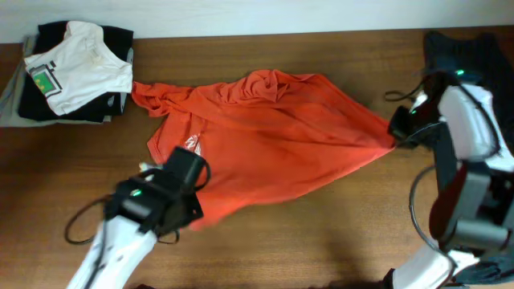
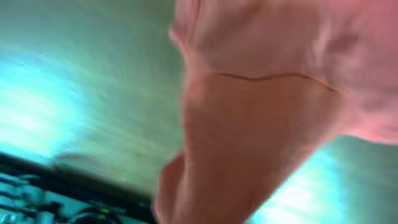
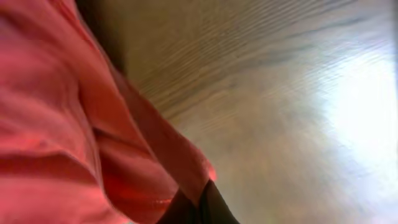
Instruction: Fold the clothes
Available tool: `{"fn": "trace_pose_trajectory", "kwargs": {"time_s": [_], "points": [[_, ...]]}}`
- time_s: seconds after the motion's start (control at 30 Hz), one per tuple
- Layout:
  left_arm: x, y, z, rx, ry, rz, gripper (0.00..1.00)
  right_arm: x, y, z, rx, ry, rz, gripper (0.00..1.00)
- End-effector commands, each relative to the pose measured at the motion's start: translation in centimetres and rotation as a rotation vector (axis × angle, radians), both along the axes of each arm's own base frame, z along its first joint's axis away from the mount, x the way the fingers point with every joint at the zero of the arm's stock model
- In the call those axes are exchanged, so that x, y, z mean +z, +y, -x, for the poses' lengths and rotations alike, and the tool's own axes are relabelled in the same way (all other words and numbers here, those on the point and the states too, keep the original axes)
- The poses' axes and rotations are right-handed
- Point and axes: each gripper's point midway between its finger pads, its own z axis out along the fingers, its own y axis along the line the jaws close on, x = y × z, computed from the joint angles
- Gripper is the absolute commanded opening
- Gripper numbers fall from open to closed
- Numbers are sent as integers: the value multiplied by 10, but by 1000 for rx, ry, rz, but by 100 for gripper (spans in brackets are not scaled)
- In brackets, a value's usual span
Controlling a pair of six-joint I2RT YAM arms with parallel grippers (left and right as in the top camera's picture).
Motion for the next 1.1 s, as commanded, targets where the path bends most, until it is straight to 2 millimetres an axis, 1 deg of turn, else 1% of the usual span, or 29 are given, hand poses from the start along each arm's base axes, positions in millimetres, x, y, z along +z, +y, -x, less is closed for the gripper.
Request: {"fn": "trace_pose_trajectory", "kwargs": {"time_s": [0.0, 0.03, 0.07, 0.1, 0.13, 0.2, 0.23, 0.27, 0.3, 0.33, 0.37, 0.43, 0.5, 0.53, 0.57, 0.6, 0.63, 0.67, 0.7, 0.73, 0.77, 0.8, 0.83, 0.87, 0.93, 0.97, 1.0, 1.03, 1.07], "points": [[152, 15, -32, -54, -467, 30, 1, 121, 7, -14, 49, -331, 10, 4], [192, 21, -32, -61, -578, 36, 1, 152, 9, -12, 55, -406, 24, 4], [244, 35, -27, -34, -728, 17, 1, 193, 10, -6, 60, -504, 53, 4], [293, 51, -13, 18, -868, 20, 1, 250, 14, 9, 66, -642, 93, 4], [334, 61, 6, 50, -992, 55, 1, 298, 19, 29, 70, -757, 128, 4], [372, 75, 34, 65, -1110, 85, 1, 366, 29, 69, 77, -935, 181, 4], [382, 82, 41, 88, -1148, 73, 1, 381, 32, 80, 79, -977, 194, 4], [386, 88, 43, 109, -1163, 59, 1, 393, 33, 88, 77, -1011, 210, 4], [388, 95, 43, 144, -1172, 27, 1, 402, 28, 94, 58, -1036, 252, 4], [386, 94, 39, 144, -1160, 18, 1, 403, 23, 93, 41, -1035, 276, 4], [383, 92, 32, 141, -1141, 5, 1, 401, 19, 91, 26, -1022, 287, 4], [370, 86, 2, 149, -1061, -68, 1, 386, 14, 70, 26, -968, 272, 4], [342, 62, -55, 111, -922, -131, 1, 352, 2, 26, 24, -858, 240, 4], [318, 47, -96, 92, -830, -175, 1, 327, -5, -6, 28, -799, 216, 4], [297, 43, -134, 97, -768, -217, 1, 309, -9, -31, 33, -768, 196, 4], [281, 44, -173, 69, -736, -253, 1, 299, -14, -52, 34, -764, 194, 4], [270, 52, -205, 50, -722, -246, 0, 299, -17, -66, 12, -791, 190, 4], [284, 65, -240, 8, -793, -152, 0, 325, -15, -72, 17, -896, 189, 4], [319, 79, -238, 19, -892, -123, 1, 352, -15, -64, 12, -977, 224, 4], [358, 92, -221, 30, -992, -126, 1, 389, -16, -44, -5, -1071, 280, 4], [386, 100, -202, 39, -1065, -143, 0, 416, -13, -26, -10, -1146, 305, 4], [428, 108, -160, 40, -1176, -183, 1, 445, -6, 3, -15, -1228, 327, 4], [436, 107, -143, 34, -1195, -191, 0, 448, -4, 11, -18, -1232, 332, 4], [425, 105, -135, 21, -1150, -181, 1, 436, -2, 20, -17, -1178, 318, 4], [356, 95, -154, -35, -887, -120, 1, 387, -2, 16, -14, -987, 267, 4], [295, 94, -172, -30, -658, -83, 1, 350, -3, 7, -4, -848, 225, 4], [240, 81, -196, -73, -482, -1, 1, 317, 2, -6, 15, -738, 161, 4], [186, 73, -212, -87, -323, 49, 1, 286, 3, -13, 18, -636, 128, 4], [139, 74, -216, -76, -180, 63, 1, 254, 2, -16, 17, -537, 103, 4]]}}
